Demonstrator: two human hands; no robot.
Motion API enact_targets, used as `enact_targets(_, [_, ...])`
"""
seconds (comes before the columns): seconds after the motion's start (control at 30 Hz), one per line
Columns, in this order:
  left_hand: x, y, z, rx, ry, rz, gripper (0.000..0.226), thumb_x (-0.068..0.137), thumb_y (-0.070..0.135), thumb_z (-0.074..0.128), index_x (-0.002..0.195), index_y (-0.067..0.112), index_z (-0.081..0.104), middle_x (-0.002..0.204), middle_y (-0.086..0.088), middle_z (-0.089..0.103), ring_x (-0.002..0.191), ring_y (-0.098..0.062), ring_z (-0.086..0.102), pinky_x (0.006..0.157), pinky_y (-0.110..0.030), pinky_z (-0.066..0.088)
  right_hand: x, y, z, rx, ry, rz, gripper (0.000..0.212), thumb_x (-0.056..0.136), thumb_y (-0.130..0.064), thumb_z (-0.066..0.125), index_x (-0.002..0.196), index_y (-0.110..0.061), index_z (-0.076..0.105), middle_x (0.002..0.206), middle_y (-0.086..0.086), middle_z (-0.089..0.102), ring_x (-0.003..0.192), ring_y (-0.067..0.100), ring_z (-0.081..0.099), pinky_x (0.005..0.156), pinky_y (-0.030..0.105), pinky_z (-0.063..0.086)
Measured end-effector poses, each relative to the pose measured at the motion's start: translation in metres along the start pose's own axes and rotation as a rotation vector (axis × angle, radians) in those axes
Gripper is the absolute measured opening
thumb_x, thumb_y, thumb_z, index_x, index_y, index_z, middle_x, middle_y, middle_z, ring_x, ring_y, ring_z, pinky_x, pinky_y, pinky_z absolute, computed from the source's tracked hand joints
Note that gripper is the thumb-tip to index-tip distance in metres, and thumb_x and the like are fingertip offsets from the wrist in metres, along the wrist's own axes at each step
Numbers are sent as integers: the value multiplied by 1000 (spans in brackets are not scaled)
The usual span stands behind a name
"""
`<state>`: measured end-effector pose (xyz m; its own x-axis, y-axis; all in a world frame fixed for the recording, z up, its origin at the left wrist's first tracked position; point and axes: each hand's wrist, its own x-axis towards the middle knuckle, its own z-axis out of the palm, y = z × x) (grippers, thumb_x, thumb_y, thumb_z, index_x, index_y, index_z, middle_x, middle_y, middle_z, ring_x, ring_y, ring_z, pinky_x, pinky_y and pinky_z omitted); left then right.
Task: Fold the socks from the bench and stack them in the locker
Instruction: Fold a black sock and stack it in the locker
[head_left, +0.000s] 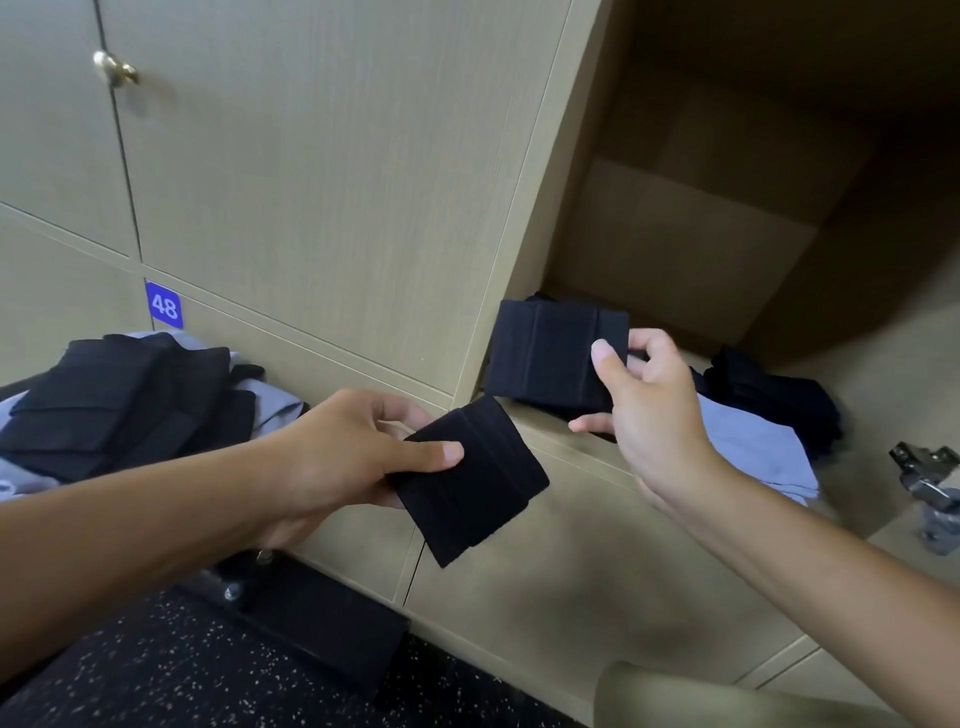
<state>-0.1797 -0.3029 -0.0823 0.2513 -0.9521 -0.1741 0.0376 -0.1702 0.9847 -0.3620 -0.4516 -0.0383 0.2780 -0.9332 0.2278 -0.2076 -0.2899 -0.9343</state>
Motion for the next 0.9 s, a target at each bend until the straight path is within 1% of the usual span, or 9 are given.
enact_targets(0.1, [0,1,-1,-53,11,-27,29,93,28,71,97,-1,70,96,-12,78,85,-17,75,72,-23,59,-10,-2,3,56,-103,-160,15,104,-16,55,118,-10,52,104,4,70,81,14,74,72,40,64])
enact_targets(0.17, [-1,3,-1,-105,12,-44,43,96,44,62,97,3,72,98,-8,78,88,-16,76,72,-24,60,-16,-1,6,65,-203,-252,13,101,-10,60,112,-6,57,97,8,73,90,20,73,80,37,63])
enact_targets(0.27, [0,6,-2,-202,92,-81,57,90,64,55,94,9,73,93,-10,76,87,-22,76,72,-31,61,-24,2,4,-116,-363,-452,14,93,-13,71,106,-14,66,103,-7,76,102,9,71,91,26,55])
enact_targets(0.4, [1,5,-3,-212,78,-48,45,90,49,66,107,10,79,109,-11,78,101,-26,75,79,-30,61,-30,7,-1,-361,-464,-725,35,92,-33,71,120,-14,67,121,-12,71,119,2,63,103,26,49])
enact_targets(0.5, [1,5,-4,-230,91,-36,43,88,37,73,115,3,74,113,-13,77,102,-24,75,72,-24,61,-33,9,-1,-385,-452,-812,36,94,-33,70,123,-11,68,129,-7,67,128,3,57,107,27,46])
enact_targets(0.6, [2,7,-5,-218,99,0,30,86,35,75,101,9,71,104,-11,77,88,-19,74,71,-25,60,-36,9,4,-263,-377,-694,25,95,-22,70,119,-17,69,131,-14,66,131,6,56,105,29,48])
enact_targets(0.7, [3,6,-6,-183,101,41,21,89,32,74,85,14,63,91,-6,73,83,-19,71,75,-29,60,-36,5,10,-25,-300,-374,27,90,-8,73,112,-22,69,125,-14,68,121,4,62,94,26,55])
enact_targets(0.8, [5,4,-3,-207,117,59,36,93,26,70,58,23,63,73,3,68,74,-14,69,75,-32,57,-33,4,12,130,-278,-102,39,84,-4,79,116,-22,65,113,-6,72,98,6,72,80,20,57])
enact_targets(0.9, [6,3,-3,-205,105,68,25,92,29,71,68,24,70,82,-1,73,77,-14,71,72,-27,57,-33,3,14,179,-335,24,46,83,-3,79,122,-21,61,100,3,77,91,18,75,85,31,60])
